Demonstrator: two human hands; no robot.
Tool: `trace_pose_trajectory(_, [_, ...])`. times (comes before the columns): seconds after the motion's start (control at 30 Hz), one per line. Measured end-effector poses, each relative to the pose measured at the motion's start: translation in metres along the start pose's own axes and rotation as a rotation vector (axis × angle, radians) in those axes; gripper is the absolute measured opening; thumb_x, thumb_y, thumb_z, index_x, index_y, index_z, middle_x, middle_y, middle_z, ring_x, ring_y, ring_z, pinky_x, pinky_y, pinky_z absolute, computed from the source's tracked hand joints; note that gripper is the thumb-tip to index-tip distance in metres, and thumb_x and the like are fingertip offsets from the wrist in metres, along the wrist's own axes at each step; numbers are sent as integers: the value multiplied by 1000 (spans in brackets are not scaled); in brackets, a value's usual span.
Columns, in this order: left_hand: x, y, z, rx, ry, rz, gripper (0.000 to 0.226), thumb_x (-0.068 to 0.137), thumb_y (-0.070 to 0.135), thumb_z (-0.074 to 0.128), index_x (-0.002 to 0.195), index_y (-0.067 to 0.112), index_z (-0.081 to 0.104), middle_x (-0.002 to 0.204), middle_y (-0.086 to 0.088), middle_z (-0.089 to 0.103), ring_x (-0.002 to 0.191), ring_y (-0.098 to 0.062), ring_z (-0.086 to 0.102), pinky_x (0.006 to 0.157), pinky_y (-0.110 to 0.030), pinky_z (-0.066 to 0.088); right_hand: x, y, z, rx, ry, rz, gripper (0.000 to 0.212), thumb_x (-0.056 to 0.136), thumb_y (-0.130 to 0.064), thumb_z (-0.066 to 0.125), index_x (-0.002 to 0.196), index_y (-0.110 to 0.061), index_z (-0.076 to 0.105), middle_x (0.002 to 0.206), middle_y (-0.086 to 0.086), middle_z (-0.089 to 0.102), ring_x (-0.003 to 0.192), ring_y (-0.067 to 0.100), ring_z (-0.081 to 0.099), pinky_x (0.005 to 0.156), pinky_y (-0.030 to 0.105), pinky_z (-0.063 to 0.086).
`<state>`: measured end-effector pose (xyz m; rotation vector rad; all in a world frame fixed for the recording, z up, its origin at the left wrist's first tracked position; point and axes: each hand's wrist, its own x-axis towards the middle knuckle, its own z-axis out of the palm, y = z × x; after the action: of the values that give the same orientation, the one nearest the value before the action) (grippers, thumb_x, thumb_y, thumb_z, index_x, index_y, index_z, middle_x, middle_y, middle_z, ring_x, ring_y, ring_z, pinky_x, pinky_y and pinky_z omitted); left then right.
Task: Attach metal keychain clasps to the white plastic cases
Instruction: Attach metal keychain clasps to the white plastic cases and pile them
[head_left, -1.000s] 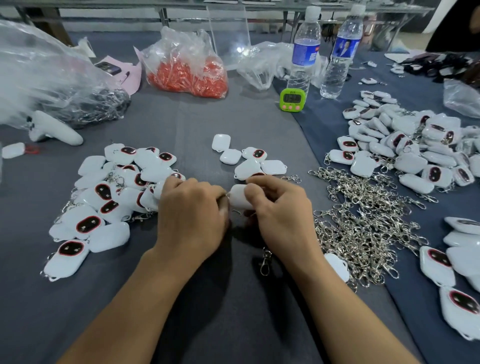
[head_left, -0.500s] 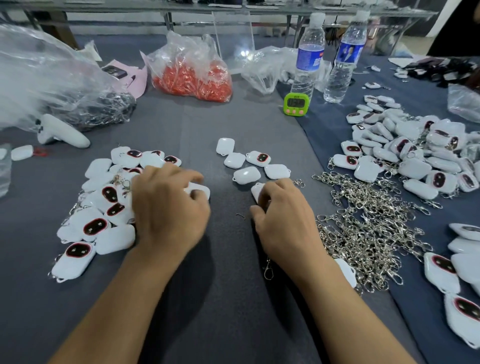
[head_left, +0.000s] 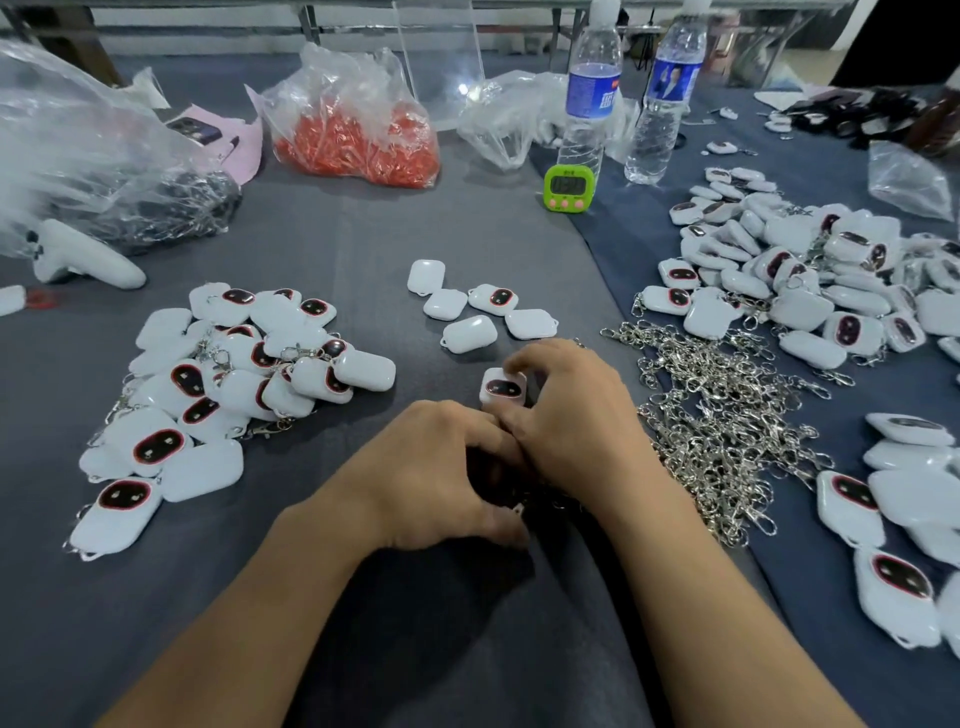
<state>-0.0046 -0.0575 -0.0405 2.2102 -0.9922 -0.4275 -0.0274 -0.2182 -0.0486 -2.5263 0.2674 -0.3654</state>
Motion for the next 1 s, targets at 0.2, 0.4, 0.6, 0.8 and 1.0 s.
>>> trace_pose_trajectory(0.2, [2, -11, 0, -41, 161, -22, 17, 67, 30, 87, 80, 38, 80, 76, 19, 70, 68, -7, 65, 62, -20, 46, -4, 2, 0, 105, -31, 11, 30, 89, -17, 68, 118, -24, 72, 109, -1, 74, 97, 17, 65, 81, 16, 45])
trace_pose_trajectory(0.4, [-3, -14, 0, 19, 330, -95, 12, 72, 43, 77, 81, 50, 74, 69, 25, 70, 64, 1, 64, 60, -13, 45, -5, 3, -7, 131, -5, -7, 34, 78, -3, 71, 99, -29, 77, 104, -10, 51, 92, 9, 54, 80, 15, 37])
trace_pose_trajectory(0.6, [1, -18, 2, -156, 542, -218, 12, 79, 22, 84, 76, 32, 77, 70, 23, 72, 67, 7, 68, 65, -9, 50, -10, -1, -7, 112, -8, 41, 30, 80, -7, 69, 95, -31, 77, 103, -4, 62, 100, 19, 62, 91, 34, 49])
trace_pose_trajectory(0.8, [5, -27, 1, -387, 597, -221, 28, 80, 8, 80, 78, 35, 79, 74, 12, 77, 71, -4, 73, 66, -13, 53, -10, -5, -4, 246, 6, 47, 8, 79, -26, 74, 80, -33, 76, 88, -12, 67, 81, -3, 58, 68, 2, 39])
trace_pose_trajectory(1.0, [8, -27, -1, -565, 526, -93, 40, 84, -3, 72, 88, 35, 82, 87, 5, 79, 85, -10, 75, 74, -15, 54, -13, -11, -2, 366, 23, 10, 14, 79, -22, 82, 78, -35, 78, 86, -10, 69, 80, -3, 59, 65, 9, 40])
